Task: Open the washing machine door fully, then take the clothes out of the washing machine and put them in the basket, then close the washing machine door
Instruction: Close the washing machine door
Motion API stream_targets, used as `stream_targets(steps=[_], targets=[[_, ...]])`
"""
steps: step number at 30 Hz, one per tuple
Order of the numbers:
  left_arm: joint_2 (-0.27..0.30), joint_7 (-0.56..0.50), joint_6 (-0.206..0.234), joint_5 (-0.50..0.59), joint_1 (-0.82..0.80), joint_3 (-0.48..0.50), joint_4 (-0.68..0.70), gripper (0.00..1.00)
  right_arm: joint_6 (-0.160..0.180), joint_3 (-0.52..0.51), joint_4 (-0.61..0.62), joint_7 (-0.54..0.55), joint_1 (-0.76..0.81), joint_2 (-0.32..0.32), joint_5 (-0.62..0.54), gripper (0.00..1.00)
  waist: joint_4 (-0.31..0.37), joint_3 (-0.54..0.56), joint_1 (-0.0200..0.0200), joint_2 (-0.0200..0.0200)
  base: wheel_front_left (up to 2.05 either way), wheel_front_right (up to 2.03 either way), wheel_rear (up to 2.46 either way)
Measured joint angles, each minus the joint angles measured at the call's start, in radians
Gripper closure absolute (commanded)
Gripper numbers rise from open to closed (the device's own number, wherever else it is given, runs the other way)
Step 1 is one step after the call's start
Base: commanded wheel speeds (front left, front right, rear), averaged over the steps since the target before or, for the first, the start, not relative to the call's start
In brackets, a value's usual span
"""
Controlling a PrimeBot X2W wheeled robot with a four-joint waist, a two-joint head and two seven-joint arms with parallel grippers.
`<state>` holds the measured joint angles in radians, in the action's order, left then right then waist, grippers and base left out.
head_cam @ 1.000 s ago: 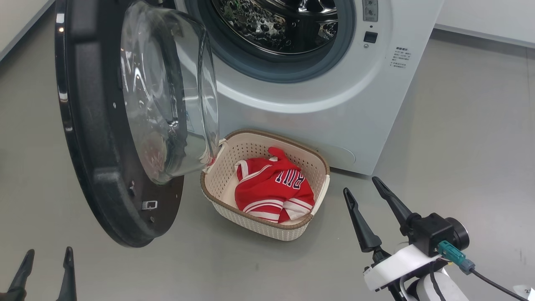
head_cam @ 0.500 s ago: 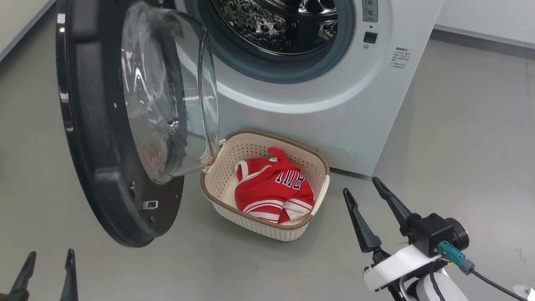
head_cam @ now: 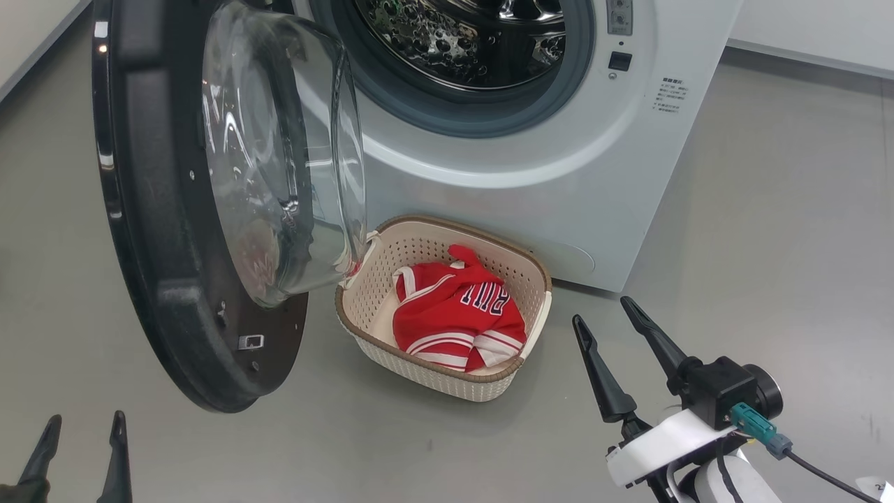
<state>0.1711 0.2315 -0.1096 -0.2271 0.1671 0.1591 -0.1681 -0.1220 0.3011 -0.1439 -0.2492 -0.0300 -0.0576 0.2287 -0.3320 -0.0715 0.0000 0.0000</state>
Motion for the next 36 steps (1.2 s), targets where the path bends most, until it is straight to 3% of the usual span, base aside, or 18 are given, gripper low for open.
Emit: stream_targets(steps=[7,8,9,10,11,17,21,33,36], targets=[[-0.012,0.008,0.000,-0.033,-0.021,0.005,0.010,0.00,0.000,0.001,0.000,0.000,0.000,0.000,0.000,0.00,0.000,-0.004,0.0000,0.0000,0.00,0.00,0.00],[-0.024,0.008,0.000,-0.053,-0.026,0.008,0.011,0.23,0.000,0.002,0.000,0.000,0.000,0.000,0.000,0.00,0.000,-0.005,0.0000,0.0000,0.00,0.00,0.00],[-0.036,0.008,0.000,-0.073,-0.031,0.012,0.012,0.64,0.000,0.002,0.000,0.000,0.000,0.001,0.000,0.00,0.000,-0.005,0.0000,0.0000,0.00,0.00,0.00],[-0.036,0.008,0.000,-0.073,-0.031,0.012,0.012,0.87,0.000,0.002,0.000,0.000,0.000,0.001,0.000,0.00,0.000,-0.005,0.0000,0.0000,0.00,0.00,0.00],[-0.055,0.008,-0.001,-0.115,-0.043,0.021,0.014,1.00,0.000,0.003,-0.001,0.000,0.000,0.001,0.000,0.00,0.000,-0.007,0.0000,0.0000,0.00,0.00,0.00],[-0.076,-0.024,-0.003,-0.224,-0.074,0.044,0.015,1.00,0.000,0.009,-0.002,0.000,0.000,0.001,0.000,0.00,0.000,-0.011,0.0000,0.0000,0.00,0.00,0.00],[-0.116,-0.082,-0.010,-0.392,-0.111,0.073,0.014,1.00,0.000,0.015,-0.002,0.000,0.000,0.000,-0.001,0.00,-0.001,-0.014,0.0000,0.0000,0.00,0.00,0.00],[-0.141,-0.377,-0.010,-0.932,-0.238,0.161,0.015,1.00,0.000,0.029,-0.009,0.000,0.000,0.000,-0.001,0.00,0.000,-0.015,0.0000,0.0000,0.00,0.00,0.00],[-0.142,-0.464,0.016,-1.082,-0.272,0.193,0.009,1.00,0.000,0.028,-0.010,0.000,0.000,0.000,-0.001,0.00,0.002,-0.016,0.0000,0.0000,0.00,0.00,0.00]])
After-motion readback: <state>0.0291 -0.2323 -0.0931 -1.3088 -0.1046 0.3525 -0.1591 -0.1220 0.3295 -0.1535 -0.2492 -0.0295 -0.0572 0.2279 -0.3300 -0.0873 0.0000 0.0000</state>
